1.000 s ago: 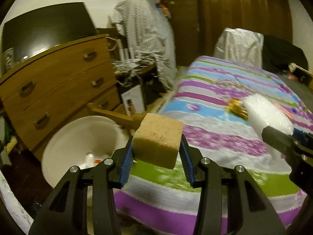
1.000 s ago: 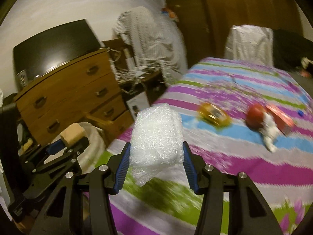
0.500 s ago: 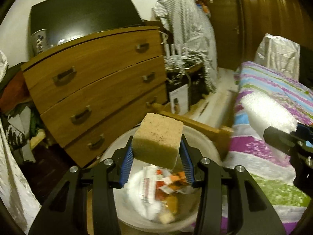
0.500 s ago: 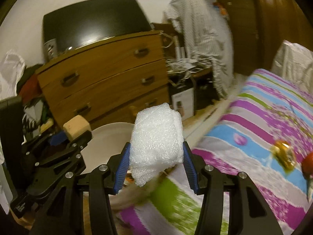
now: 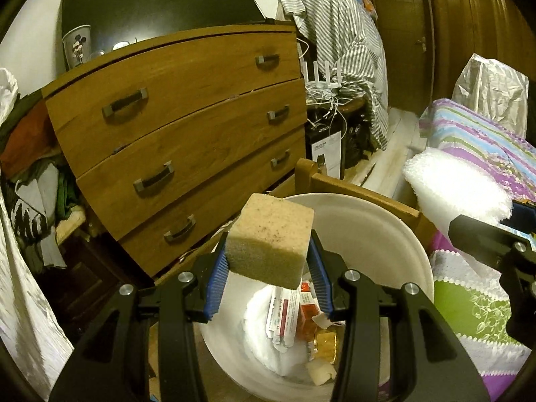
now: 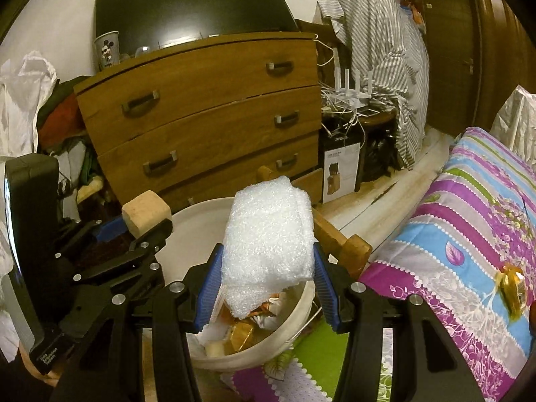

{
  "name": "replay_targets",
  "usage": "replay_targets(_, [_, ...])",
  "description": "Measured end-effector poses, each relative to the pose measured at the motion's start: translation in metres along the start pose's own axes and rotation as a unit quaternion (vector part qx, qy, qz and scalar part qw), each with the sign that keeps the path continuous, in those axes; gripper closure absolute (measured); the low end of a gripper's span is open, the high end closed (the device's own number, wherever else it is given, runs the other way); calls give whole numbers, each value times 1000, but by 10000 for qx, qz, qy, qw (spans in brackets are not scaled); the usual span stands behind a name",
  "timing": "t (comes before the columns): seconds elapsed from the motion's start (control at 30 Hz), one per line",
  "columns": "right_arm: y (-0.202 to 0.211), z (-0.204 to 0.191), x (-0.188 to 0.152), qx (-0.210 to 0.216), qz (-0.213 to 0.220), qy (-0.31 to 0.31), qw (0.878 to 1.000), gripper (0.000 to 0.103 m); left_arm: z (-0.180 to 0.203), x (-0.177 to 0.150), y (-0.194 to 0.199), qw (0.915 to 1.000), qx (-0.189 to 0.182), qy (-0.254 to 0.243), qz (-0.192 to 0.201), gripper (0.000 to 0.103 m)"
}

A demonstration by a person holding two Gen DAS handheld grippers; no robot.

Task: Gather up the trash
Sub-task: 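Carry the bubble wrap and sponge block over the white bucket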

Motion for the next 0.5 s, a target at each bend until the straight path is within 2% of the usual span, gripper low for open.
replay_targets(0.5, [-2, -13, 7, 166, 73, 61, 9998, 50, -12, -6, -7, 9999, 16, 72, -79, 59])
Point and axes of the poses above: each gripper's, at about its wrist camera, not at the fingertips, and y roughly against the way its jaws point, z to its right, x to its top, the point moved 6 cm from there along -y, roughly the way its jaws point, and after that the axes turned 13 degrees about y, right-handed, at the moved point
